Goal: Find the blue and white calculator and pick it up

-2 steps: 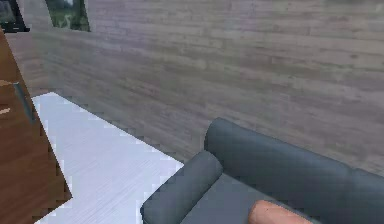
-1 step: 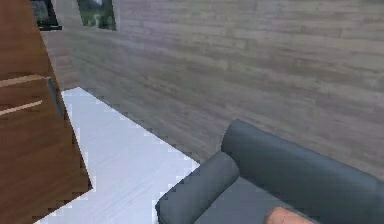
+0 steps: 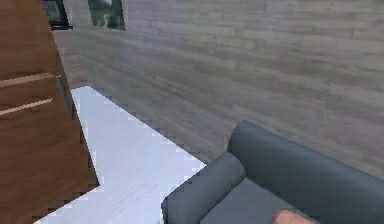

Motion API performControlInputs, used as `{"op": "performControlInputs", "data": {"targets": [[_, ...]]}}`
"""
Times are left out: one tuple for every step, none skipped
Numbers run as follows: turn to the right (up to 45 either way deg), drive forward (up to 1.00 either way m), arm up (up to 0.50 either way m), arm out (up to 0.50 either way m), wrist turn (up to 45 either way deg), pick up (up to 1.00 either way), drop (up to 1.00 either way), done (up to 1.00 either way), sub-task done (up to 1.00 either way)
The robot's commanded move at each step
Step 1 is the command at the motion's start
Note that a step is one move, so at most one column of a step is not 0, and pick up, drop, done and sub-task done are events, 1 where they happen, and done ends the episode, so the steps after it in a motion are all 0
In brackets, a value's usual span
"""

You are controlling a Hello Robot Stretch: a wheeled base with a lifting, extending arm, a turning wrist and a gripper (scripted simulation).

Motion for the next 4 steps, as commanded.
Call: {"op": "performControlInputs", "data": {"targets": [[45.0, 0.0, 0.0, 0.0, 0.0, 0.0, 0.0, 0.0, 0.0], [45.0, 0.0, 0.0, 0.0, 0.0, 0.0, 0.0, 0.0, 0.0], [30.0, 0.0, 0.0, 0.0, 0.0, 0.0, 0.0, 0.0, 0.0], [0.0, 0.8, 0.0, 0.0, 0.0, 0.0, 0.0, 0.0, 0.0]]}}
